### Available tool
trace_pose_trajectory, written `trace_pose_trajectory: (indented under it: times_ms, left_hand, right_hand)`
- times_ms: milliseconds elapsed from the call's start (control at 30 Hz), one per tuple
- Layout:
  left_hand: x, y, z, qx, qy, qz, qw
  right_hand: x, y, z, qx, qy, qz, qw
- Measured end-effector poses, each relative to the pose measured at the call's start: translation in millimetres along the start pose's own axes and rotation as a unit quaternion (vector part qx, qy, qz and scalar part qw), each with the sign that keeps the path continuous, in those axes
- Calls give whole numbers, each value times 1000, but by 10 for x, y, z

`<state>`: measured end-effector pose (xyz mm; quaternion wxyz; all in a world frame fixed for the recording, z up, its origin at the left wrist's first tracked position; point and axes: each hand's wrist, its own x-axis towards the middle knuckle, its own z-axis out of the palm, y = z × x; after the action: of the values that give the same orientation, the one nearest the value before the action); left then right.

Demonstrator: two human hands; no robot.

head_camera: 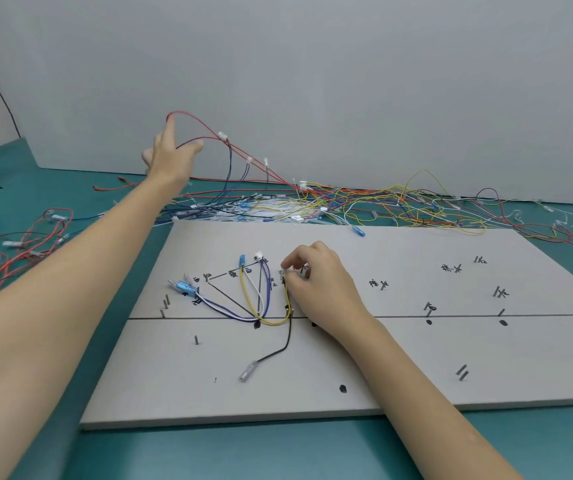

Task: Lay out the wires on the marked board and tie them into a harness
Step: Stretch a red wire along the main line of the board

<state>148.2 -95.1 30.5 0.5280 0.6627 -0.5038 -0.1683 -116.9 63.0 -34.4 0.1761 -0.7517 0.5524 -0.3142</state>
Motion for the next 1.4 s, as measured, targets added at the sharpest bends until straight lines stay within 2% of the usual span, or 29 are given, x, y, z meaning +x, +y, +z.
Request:
trace_pose_trajectory:
  times_ms: [133, 233, 300, 367, 400, 567, 600, 700, 767, 833, 933, 1033, 1100, 1133, 1200, 1233, 1267, 1333, 1400]
  left_hand:
    - [9, 182, -52, -215, -3, -65, 974]
    - [-7, 338, -129, -362, -12, -149, 920]
    - [-11, 435, -183, -443, 22, -156, 882]
    - [-6, 488, -226, -476, 76, -159, 862]
    - [-12, 496, -244, -486, 74, -163, 856]
    - [-129, 484, -301, -541, -14, -189, 819]
    - [-168, 509, -297, -527, -20, -183, 830]
    - [-373, 636, -263, -414, -49, -129, 900]
    - [-620, 739, -233, -327, -97, -71, 937]
    - [-975, 805, -203, -241, -153, 13, 958]
    - [-1623, 801, -204, -135, -269, 144, 943]
    - [-2156, 761, -240, -48, -373, 238, 896]
    - [-2358, 743, -273, 2, -403, 305, 863]
    - [-2418, 734, -279, 24, -408, 336, 849]
    - [-2483, 713, -275, 41, -420, 345, 838]
    - [-2493, 704, -269, 33, -424, 327, 844]
    - [-2480, 693, -260, 14, -424, 298, 855]
    - [-2393, 659, -214, -40, -403, 227, 886]
    - [-2217, 597, -128, -49, -344, 193, 918]
  right_hand:
    - [-8, -5, -8, -2, -3, 1, 1000]
    - [-12, -10, -14, -3, -4, 3, 1000]
    - [-16, -16, -18, -2, -5, 2, 1000]
    - [-21, -23, -20, 1, -5, 2, 1000]
    - [-22, -26, -21, 0, -6, 2, 1000]
    - [-24, -31, -25, 0, -5, 1, 1000]
    - [-24, -28, -26, 0, -6, 2, 1000]
    - [-10, -39, -35, 27, -3, 14, 1000]
    - [3, -79, -73, 89, 39, 28, 995]
    - [9, -135, -153, 182, 93, 40, 978]
    - [31, -223, -290, 351, 81, 89, 928]
    - [34, -316, -365, 538, -33, 164, 826]
    - [11, -354, -376, 582, -103, 189, 784]
    - [-4, -367, -374, 597, -111, 192, 771]
    - [-19, -362, -368, 630, -68, 214, 743]
    - [-18, -344, -362, 623, -35, 223, 749]
    - [-14, -315, -359, 586, -8, 227, 778]
    - [-7, -260, -342, 450, 18, 208, 868]
    - [-6, -234, -292, 339, 29, 141, 930]
